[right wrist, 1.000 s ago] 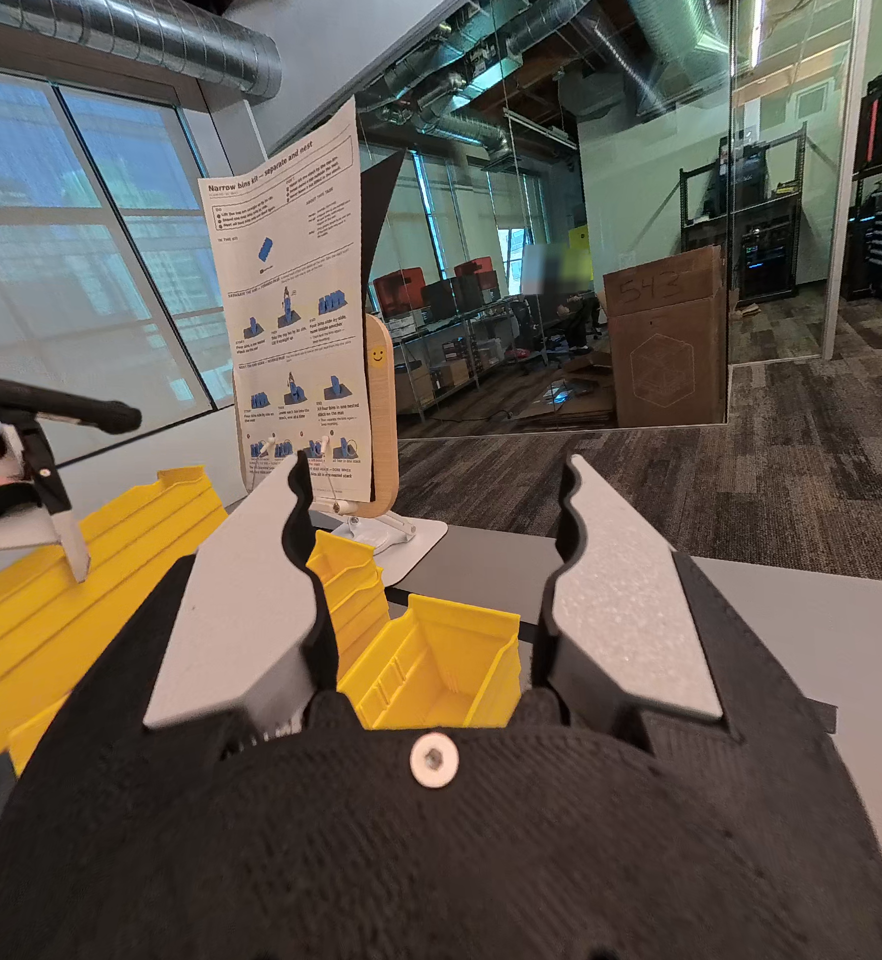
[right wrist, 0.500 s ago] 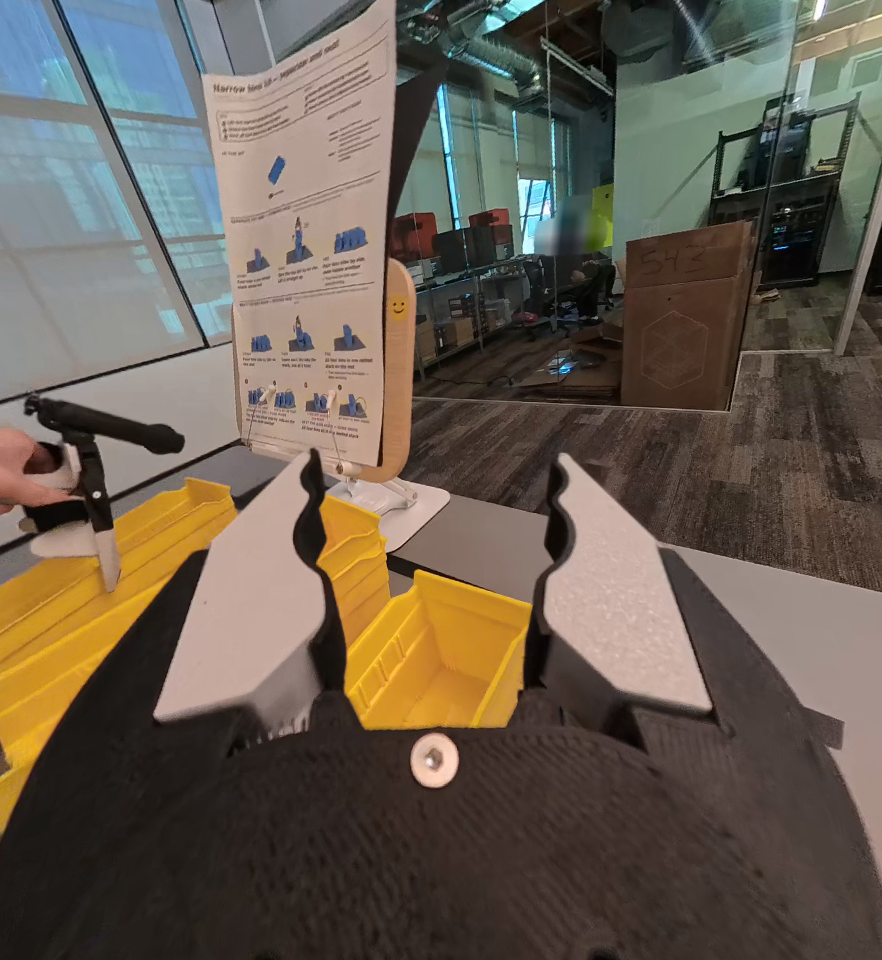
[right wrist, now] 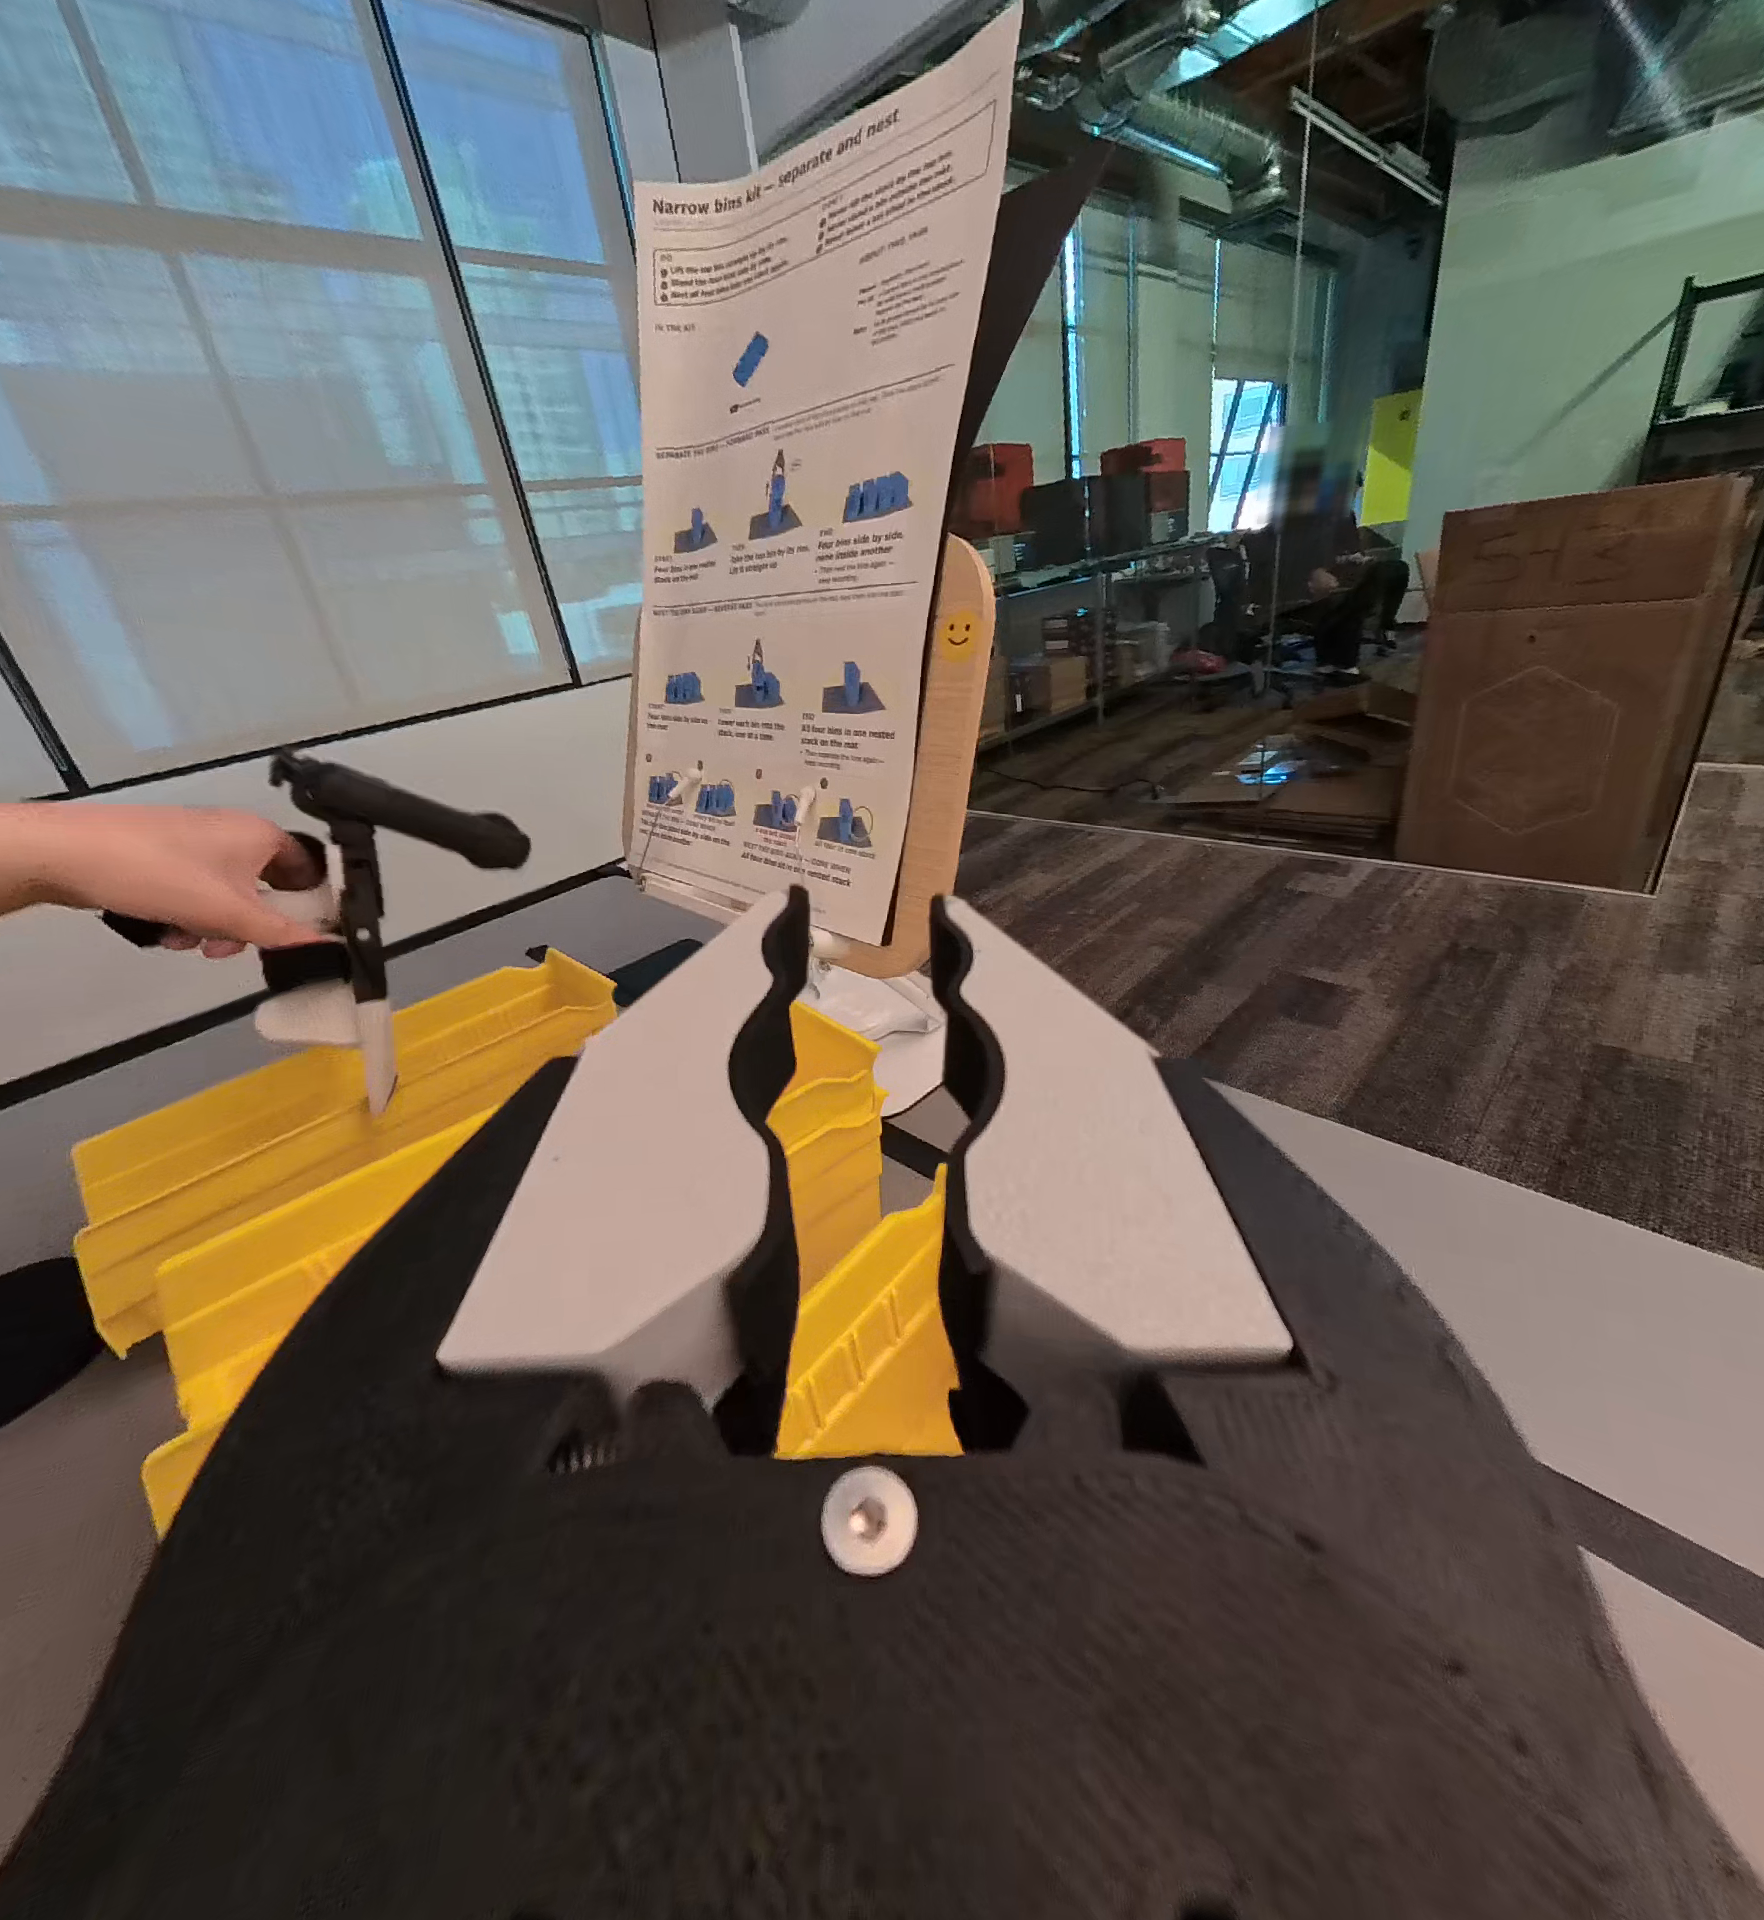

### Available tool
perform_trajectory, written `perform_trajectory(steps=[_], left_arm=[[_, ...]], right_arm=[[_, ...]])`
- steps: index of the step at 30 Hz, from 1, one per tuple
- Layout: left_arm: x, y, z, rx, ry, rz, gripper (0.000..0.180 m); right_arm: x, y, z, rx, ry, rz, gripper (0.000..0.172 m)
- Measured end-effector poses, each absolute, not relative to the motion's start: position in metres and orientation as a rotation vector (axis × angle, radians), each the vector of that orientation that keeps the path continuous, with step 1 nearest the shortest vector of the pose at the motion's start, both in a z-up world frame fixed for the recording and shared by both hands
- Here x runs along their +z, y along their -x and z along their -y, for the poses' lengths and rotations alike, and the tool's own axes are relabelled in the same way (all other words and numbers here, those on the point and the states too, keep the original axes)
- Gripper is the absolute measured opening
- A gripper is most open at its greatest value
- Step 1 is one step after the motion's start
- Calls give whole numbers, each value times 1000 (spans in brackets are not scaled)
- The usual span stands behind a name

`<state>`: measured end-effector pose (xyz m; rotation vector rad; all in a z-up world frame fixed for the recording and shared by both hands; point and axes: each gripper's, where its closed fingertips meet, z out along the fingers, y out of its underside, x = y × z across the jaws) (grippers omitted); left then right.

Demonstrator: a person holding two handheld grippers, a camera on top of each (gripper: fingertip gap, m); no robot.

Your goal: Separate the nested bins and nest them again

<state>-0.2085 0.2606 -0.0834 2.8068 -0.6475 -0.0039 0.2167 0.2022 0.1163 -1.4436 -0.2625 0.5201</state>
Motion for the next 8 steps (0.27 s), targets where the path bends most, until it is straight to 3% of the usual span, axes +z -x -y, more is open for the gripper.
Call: perform_trajectory(steps=[1,8], left_arm=[[-76,205,-263,29,-2831,654,125],[-15,139,-274,420,-3020,832,125]], right_arm=[[115,-217,-203,516,1450,264,22],[111,-218,-205,519,1468,262,23]])
